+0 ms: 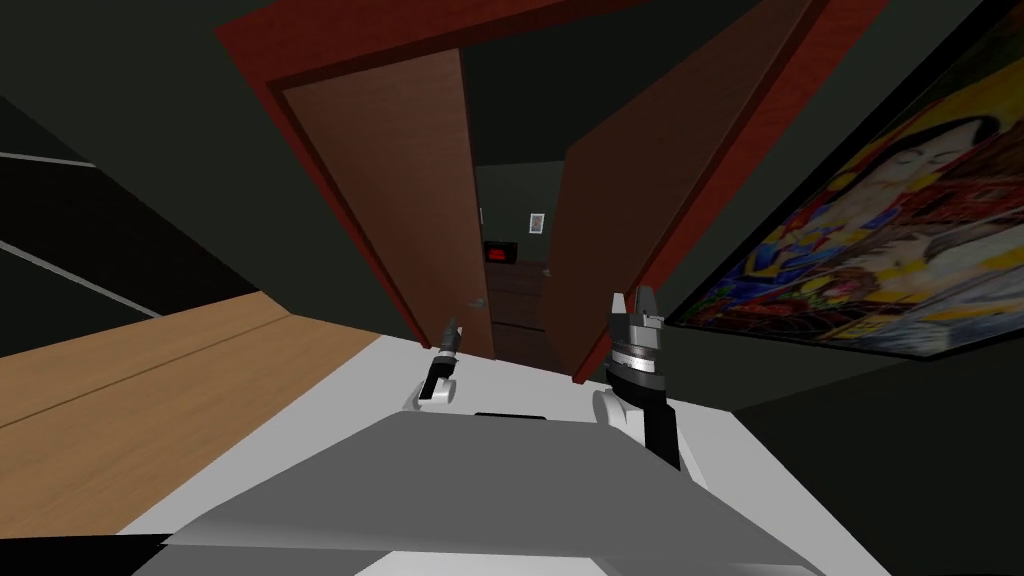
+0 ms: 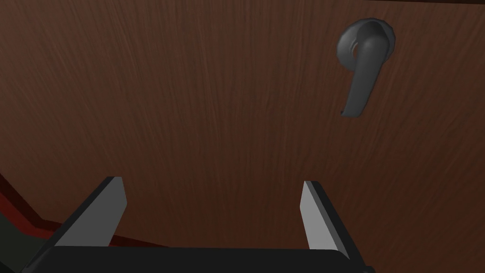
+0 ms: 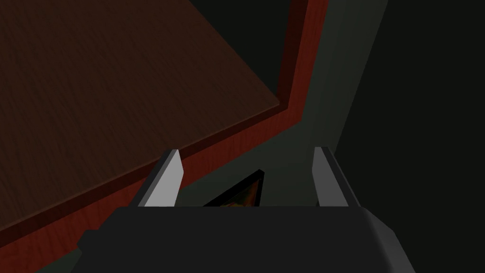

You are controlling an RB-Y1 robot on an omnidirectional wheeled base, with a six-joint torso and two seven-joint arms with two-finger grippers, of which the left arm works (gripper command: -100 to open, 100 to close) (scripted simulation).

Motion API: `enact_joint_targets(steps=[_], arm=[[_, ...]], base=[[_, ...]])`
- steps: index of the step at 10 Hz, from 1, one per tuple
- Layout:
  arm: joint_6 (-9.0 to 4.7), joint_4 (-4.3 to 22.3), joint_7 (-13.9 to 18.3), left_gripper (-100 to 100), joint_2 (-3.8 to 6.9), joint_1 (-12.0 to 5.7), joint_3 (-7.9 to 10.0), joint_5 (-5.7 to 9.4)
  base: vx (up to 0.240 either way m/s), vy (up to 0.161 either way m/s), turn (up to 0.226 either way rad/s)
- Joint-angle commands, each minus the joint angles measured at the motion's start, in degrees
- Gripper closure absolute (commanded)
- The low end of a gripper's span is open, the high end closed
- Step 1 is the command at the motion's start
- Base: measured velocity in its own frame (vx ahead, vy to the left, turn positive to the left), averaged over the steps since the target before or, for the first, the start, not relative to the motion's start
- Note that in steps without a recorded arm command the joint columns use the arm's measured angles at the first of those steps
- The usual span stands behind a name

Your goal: Push the door open

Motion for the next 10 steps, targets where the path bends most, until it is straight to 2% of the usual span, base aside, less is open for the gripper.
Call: enact_joint_targets(steps=[1, 2, 8, 9, 10], arm=[[-1.12, 2.9, -0.2, -100, -0.26, -0.88, -0.17, 0.03], [-1.12, 3.5, -0.2, -100, -0.26, -0.88, -0.17, 0.03], [-3.86, 15.1, -0.6, -100, -0.51, -5.06, -0.32, 0.43], [-3.86, 15.3, -0.6, -100, -0.51, -5.06, -0.32, 0.43], [-4.24, 16.9, -0.6, -100, -0.57, -5.64, -0.34, 0.49]], base=[[0.049, 0.123, -0.14], [0.036, 0.086, -0.053], [0.045, 0.103, -0.137], [0.037, 0.073, -0.049], [0.022, 0.051, -0.065]])
